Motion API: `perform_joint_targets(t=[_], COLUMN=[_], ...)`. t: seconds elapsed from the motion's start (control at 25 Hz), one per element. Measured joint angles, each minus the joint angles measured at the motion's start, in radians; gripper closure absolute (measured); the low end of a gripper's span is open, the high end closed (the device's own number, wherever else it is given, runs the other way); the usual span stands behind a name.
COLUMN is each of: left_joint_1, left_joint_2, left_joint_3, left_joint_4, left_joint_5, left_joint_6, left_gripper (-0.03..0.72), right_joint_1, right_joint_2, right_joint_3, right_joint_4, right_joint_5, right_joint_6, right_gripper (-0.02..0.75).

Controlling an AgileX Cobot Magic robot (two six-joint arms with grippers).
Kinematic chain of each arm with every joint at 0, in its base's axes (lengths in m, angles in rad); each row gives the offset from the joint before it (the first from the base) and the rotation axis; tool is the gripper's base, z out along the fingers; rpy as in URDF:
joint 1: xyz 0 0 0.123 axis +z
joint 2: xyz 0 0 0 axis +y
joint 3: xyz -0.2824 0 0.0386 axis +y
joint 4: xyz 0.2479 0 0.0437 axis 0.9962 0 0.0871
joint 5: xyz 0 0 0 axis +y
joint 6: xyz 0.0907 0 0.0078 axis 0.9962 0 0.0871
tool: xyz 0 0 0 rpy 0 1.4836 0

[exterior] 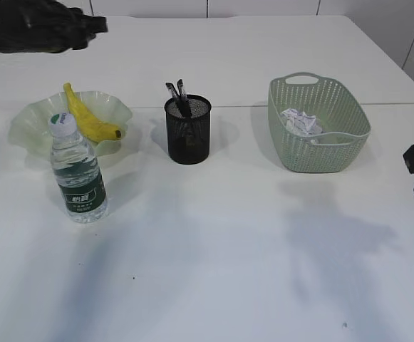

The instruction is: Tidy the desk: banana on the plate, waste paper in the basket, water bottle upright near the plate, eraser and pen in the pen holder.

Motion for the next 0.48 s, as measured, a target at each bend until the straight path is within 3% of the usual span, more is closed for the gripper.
perform_joint_targets(t=[0.28,0.48], left_joint_1=[0.151,0.202], left_joint_2=[-0.101,-0.200], left_joint_3=[0.000,0.000], left_joint_4=[0.068,0.147], left_joint_5=[0.339,0.505], left_joint_6=[0.000,0.000], left_gripper=[0.455,0.373], right_joint_1=[0.000,0.000], right_joint_2=[0.000,0.000], right_joint_3=[0.000,-0.024], right_joint_4=[0.000,0.002], right_joint_5=[-0.047,-0.067], right_joint_6=[0.000,-0.037], right_gripper=[0.433,0.430])
